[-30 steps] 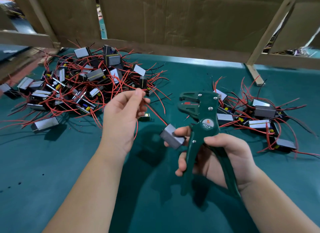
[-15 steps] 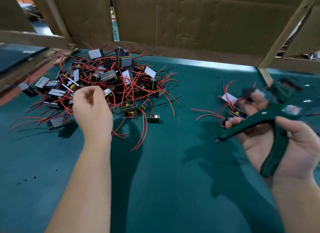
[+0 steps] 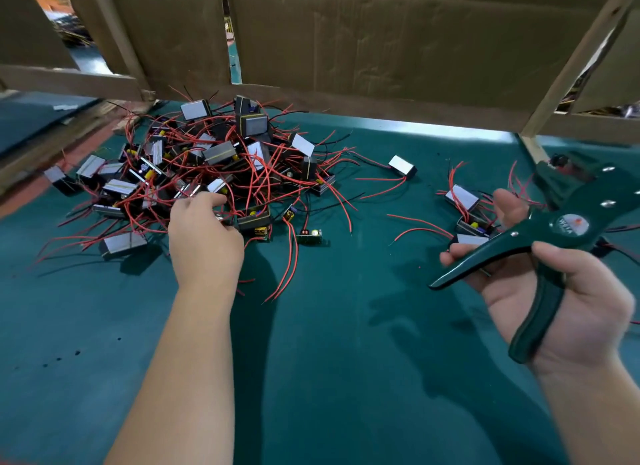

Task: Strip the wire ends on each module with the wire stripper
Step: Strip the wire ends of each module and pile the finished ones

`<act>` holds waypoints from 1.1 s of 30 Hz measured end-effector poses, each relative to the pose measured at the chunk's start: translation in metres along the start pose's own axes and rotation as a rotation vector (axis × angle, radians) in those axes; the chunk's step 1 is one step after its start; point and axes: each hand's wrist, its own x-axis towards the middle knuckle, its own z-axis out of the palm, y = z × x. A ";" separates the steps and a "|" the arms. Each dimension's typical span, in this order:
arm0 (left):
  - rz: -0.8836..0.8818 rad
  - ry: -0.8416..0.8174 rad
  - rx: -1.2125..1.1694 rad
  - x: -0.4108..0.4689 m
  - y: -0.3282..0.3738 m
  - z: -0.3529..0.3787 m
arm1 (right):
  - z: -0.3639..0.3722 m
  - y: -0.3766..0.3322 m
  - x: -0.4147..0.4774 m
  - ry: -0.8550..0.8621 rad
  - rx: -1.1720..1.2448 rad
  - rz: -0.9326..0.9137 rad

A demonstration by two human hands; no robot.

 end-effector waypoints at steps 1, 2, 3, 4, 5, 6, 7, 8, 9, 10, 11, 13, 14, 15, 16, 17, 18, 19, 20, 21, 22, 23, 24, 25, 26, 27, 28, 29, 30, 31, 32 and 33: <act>0.002 -0.017 0.035 0.000 -0.001 0.001 | -0.001 0.000 -0.001 0.009 -0.004 0.001; 0.005 -0.024 0.075 0.000 -0.001 0.001 | 0.000 0.000 -0.001 0.020 -0.006 0.011; 0.008 -0.016 0.105 0.000 -0.001 0.000 | 0.000 0.000 -0.002 0.026 -0.007 0.027; 0.009 0.004 0.113 0.000 0.000 0.000 | 0.000 0.000 -0.001 0.022 -0.006 0.043; 0.006 0.024 0.100 0.000 0.001 0.000 | 0.001 0.000 -0.001 0.015 -0.005 0.058; 0.004 0.035 0.075 -0.001 0.002 0.000 | 0.002 0.000 -0.001 0.009 -0.006 0.075; 0.005 0.035 0.045 -0.002 0.003 0.000 | 0.003 0.000 0.000 0.009 -0.004 0.097; 0.005 0.028 0.013 -0.003 0.005 0.000 | 0.005 0.001 0.001 0.017 0.001 0.125; 0.006 0.017 -0.018 -0.004 0.006 0.000 | 0.007 0.001 0.004 0.026 0.007 0.161; 0.009 0.010 -0.044 -0.005 0.007 0.000 | 0.010 0.002 0.008 0.032 0.013 0.207; 0.015 0.007 -0.065 -0.005 0.008 0.000 | 0.012 0.003 0.013 0.038 0.017 0.256; 0.034 0.014 -0.096 -0.006 0.010 0.001 | 0.019 0.006 0.027 0.053 0.009 0.360; 0.040 0.017 -0.105 -0.006 0.010 0.001 | 0.023 0.008 0.036 0.069 0.001 0.412; 0.043 0.020 -0.108 -0.005 0.010 0.002 | 0.027 0.012 0.046 0.093 -0.010 0.457; 0.042 0.023 -0.107 -0.004 0.009 0.002 | 0.031 0.016 0.056 0.122 -0.023 0.487; 0.039 0.024 -0.108 -0.004 0.009 0.003 | 0.035 0.021 0.067 0.152 -0.038 0.499; 0.034 0.022 -0.112 -0.004 0.008 0.003 | 0.039 0.026 0.079 0.185 -0.060 0.494; 0.027 0.018 -0.117 -0.003 0.008 0.004 | 0.042 0.031 0.092 0.218 -0.089 0.484; 0.019 0.012 -0.121 -0.003 0.008 0.003 | 0.046 0.037 0.105 0.247 -0.122 0.478; 0.016 0.006 -0.123 -0.004 0.008 0.003 | 0.049 0.042 0.117 0.271 -0.150 0.483; 0.017 -0.001 -0.124 -0.004 0.008 0.003 | 0.052 0.046 0.128 0.295 -0.166 0.492; 0.022 -0.010 -0.124 -0.004 0.008 0.003 | 0.054 0.050 0.137 0.317 -0.171 0.499; 0.027 -0.015 -0.124 -0.004 0.008 0.003 | 0.056 0.052 0.144 0.337 -0.175 0.501; 0.029 -0.017 -0.125 -0.003 0.008 0.003 | 0.058 0.054 0.150 0.359 -0.190 0.500; 0.030 -0.017 -0.127 -0.003 0.008 0.004 | 0.060 0.055 0.153 0.383 -0.213 0.496; 0.027 -0.015 -0.131 -0.002 0.008 0.004 | 0.061 0.055 0.155 0.414 -0.232 0.487; 0.024 -0.015 -0.137 -0.002 0.008 0.005 | 0.061 0.054 0.156 0.450 -0.241 0.467; 0.021 -0.015 -0.146 -0.002 0.008 0.005 | 0.061 0.053 0.156 0.482 -0.242 0.429; 0.020 -0.016 -0.157 -0.002 0.008 0.005 | 0.060 0.051 0.155 0.503 -0.249 0.371; 0.023 -0.015 -0.169 -0.002 0.008 0.006 | 0.060 0.047 0.153 0.513 -0.272 0.294; 0.029 -0.011 -0.182 -0.002 0.007 0.006 | 0.059 0.043 0.151 0.520 -0.301 0.196; 0.036 -0.004 -0.193 -0.002 0.007 0.007 | 0.058 0.037 0.147 0.531 -0.325 0.083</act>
